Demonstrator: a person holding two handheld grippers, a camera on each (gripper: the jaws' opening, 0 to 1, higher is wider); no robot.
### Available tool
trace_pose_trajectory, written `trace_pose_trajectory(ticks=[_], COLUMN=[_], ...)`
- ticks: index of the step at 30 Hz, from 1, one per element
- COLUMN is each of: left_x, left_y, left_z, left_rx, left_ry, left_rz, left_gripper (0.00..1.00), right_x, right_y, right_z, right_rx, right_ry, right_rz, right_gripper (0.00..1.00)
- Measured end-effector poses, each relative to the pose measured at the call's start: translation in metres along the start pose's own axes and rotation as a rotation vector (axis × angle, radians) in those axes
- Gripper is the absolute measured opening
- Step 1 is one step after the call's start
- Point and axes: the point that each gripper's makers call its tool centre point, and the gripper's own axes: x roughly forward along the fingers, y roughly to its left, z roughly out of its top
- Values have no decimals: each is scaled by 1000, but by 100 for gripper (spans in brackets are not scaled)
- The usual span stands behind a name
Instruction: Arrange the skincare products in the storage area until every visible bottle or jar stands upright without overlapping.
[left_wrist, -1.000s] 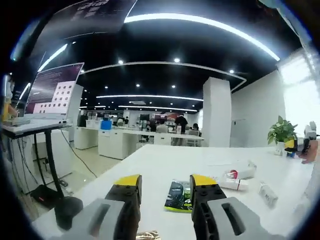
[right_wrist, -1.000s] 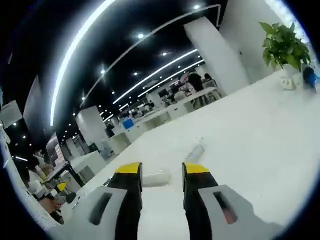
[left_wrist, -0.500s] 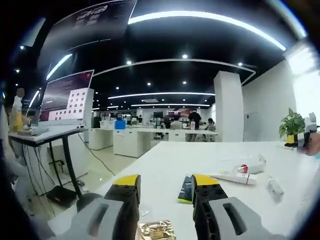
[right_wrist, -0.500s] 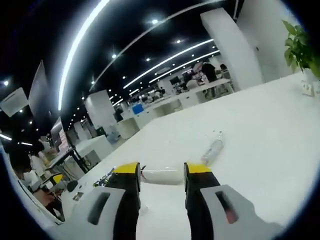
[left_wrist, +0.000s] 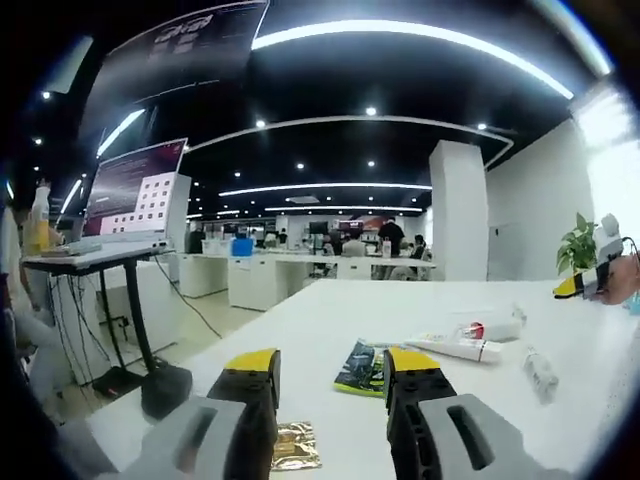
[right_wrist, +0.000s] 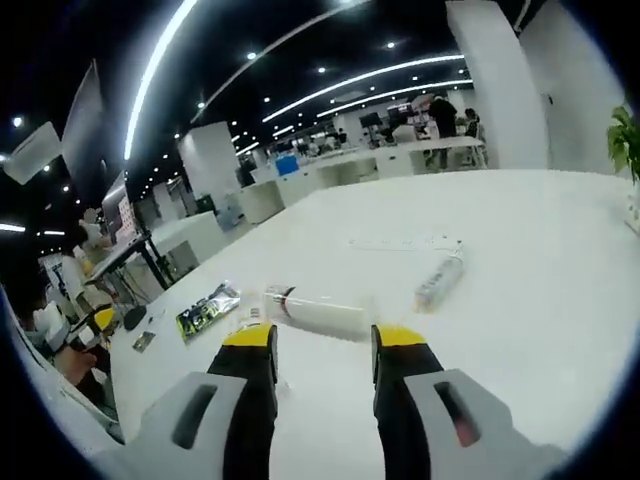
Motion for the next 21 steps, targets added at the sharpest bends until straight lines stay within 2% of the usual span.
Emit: trace_pose_trajectory(ticks=[5, 8, 10, 14, 15, 21], left_x=[1, 0, 3, 8, 8, 10], left_y=[1, 8, 14, 25, 13, 10], left_z=[0, 2, 11, 9, 4, 4], left_rx=[46, 31, 12, -19, -24, -13], left_ry=[-2, -11, -18, -1, 15, 36], left_rz=[-15, -14, -21, -20, -23, -68], left_gripper=[42, 42, 42, 42, 42, 42], right_x=[3, 5, 6, 6, 6, -2], right_y=[-3, -5, -7, -11, -12, -25], right_z=[5, 7, 10, 19, 21, 36], right_rx=[-27, -27, -2, 11, 10, -15], right_ry=[14, 11, -9, -58, -67, -135], right_rz=[-10, -18, -18, -20, -22, -39], right_gripper=[38, 38, 38, 38, 38, 38])
